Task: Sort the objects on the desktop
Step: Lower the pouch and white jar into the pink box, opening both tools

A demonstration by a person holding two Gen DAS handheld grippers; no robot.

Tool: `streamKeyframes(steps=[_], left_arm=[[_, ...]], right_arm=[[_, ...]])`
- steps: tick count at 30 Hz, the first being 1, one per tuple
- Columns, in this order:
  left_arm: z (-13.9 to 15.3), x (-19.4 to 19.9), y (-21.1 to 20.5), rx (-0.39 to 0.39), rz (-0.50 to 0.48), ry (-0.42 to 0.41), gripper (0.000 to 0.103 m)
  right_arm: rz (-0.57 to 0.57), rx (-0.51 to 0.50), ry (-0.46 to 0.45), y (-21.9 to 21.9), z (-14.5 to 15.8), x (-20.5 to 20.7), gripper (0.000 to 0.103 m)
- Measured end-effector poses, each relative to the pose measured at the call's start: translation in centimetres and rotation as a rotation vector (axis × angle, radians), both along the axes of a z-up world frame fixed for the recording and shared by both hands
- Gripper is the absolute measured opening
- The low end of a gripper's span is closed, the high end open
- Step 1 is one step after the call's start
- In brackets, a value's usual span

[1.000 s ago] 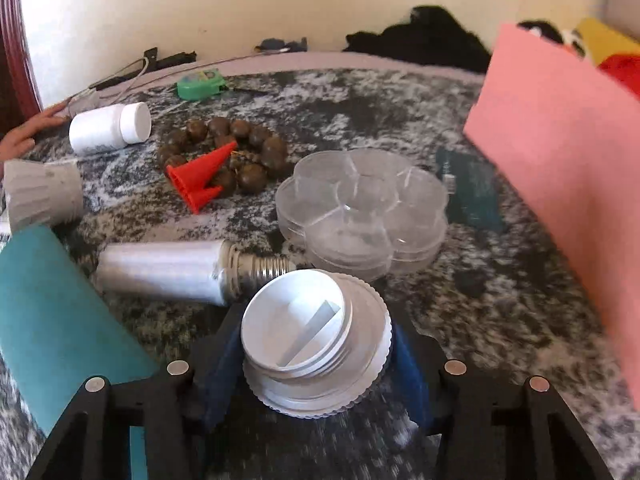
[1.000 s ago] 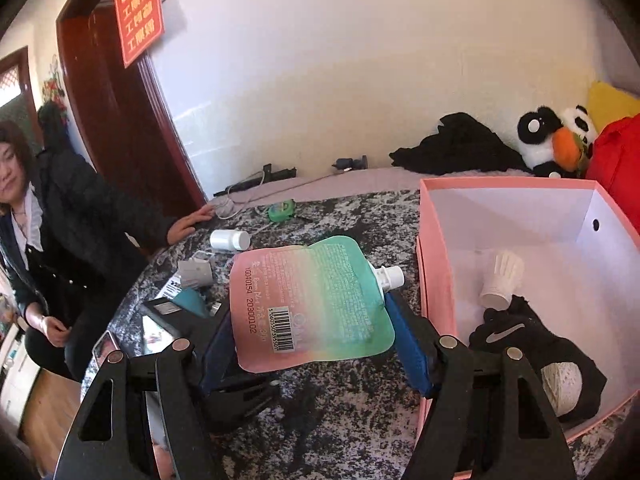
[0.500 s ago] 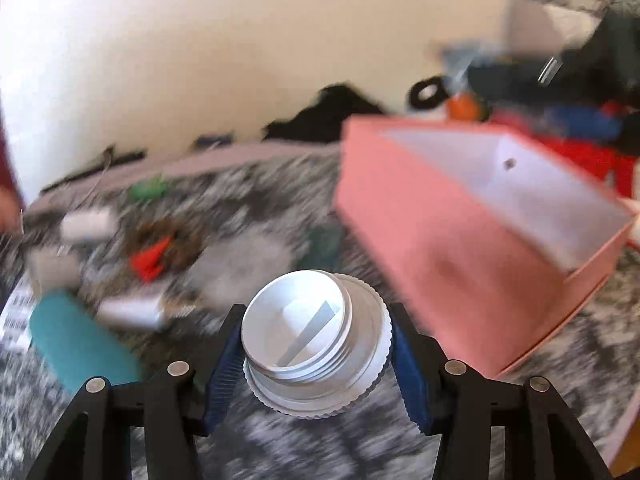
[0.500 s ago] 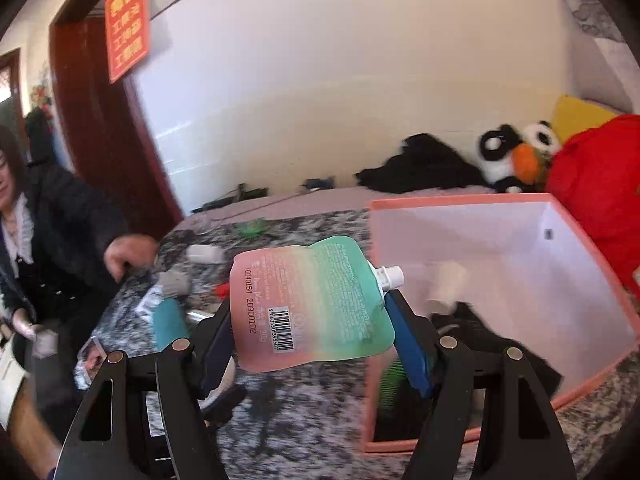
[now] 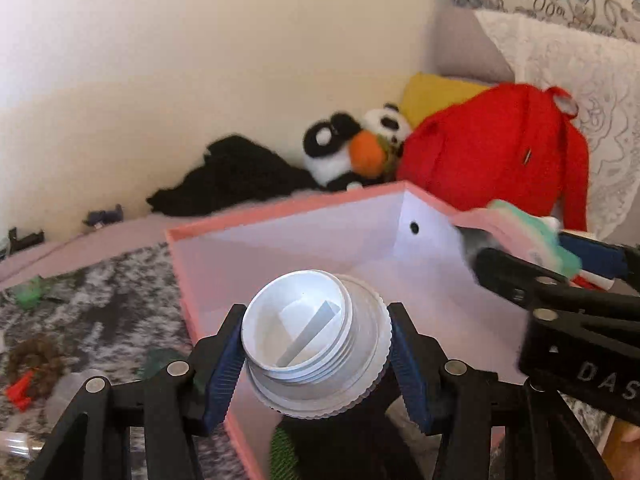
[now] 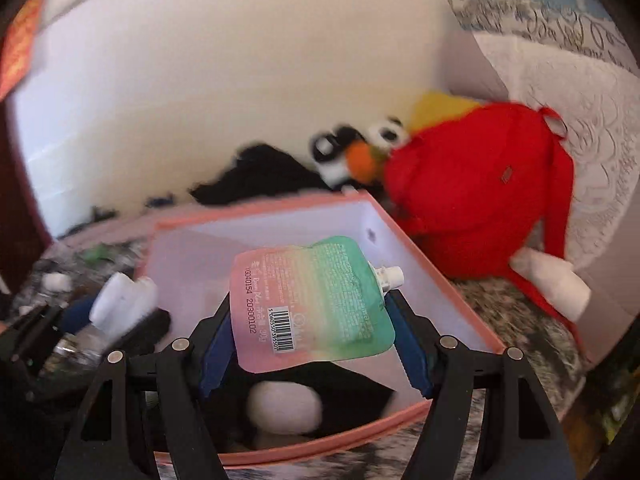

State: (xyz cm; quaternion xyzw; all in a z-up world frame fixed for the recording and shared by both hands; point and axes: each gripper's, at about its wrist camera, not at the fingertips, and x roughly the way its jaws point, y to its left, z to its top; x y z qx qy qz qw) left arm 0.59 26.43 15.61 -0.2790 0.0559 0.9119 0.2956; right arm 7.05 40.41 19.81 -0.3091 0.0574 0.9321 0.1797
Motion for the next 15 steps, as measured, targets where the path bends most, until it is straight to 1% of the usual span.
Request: streamKeyframes(steps=[1,2,3,4,5,6,7,9,11,14,15], left_arm=[[-0.5,-0.3,0.6,-0.012,-0.005,-0.019,0.059],[-1.1,-0.6,1.1,-0.025,-0.010,-0.038,0.061],[-1.4,-0.7,1.5,-0.036,-0.010,-0.045,0.068],[-1.5,-0.5,1.6,-0.037,-0.003,-0.041,0.082],[-1.3,-0.1,1.5,-0.024,-0.004,-0.027,0.093],[-1.1,0.4,1.3,-0.009,-0.007,-0.010,0.099],[-0.8,0.9,1.1,0.006,-0.010,0.007,0.102],[-0.1,1.6,0.8,0.008,-0.006,0.038,0.102],[0.6,2.0,0.1,0.011,0.012,0.054,0.102],[1.5,3.3,-3.2,0.034,0.060,0.069,0.102],[1.4,3.9,-4.7,0.031,0.076,0.074,0.102]], right_arm=[[-0.013,-0.014,-0.029,0.8,-0.4,-0.3,0.075],[-0.028,-0.026,-0.058,1.4,-0.8,-0.5,0.076],[-0.043,-0.032,-0.084,1.8,-1.1,-0.7,0.076],[-0.057,-0.030,-0.103,2.0,-1.2,-0.8,0.077],[-0.069,-0.016,-0.110,2.0,-1.2,-0.8,0.083],[-0.084,0.008,-0.110,1.8,-1.1,-0.7,0.087],[-0.097,0.043,-0.096,1.4,-0.6,-0.6,0.094],[-0.093,0.080,-0.054,0.5,0.2,-0.6,0.096],[-0.072,0.088,-0.009,-0.4,1.1,0.1,0.098],[-0.012,0.072,0.056,-2.7,2.3,0.6,0.098],[0.011,0.064,0.078,-3.5,2.6,0.8,0.098]])
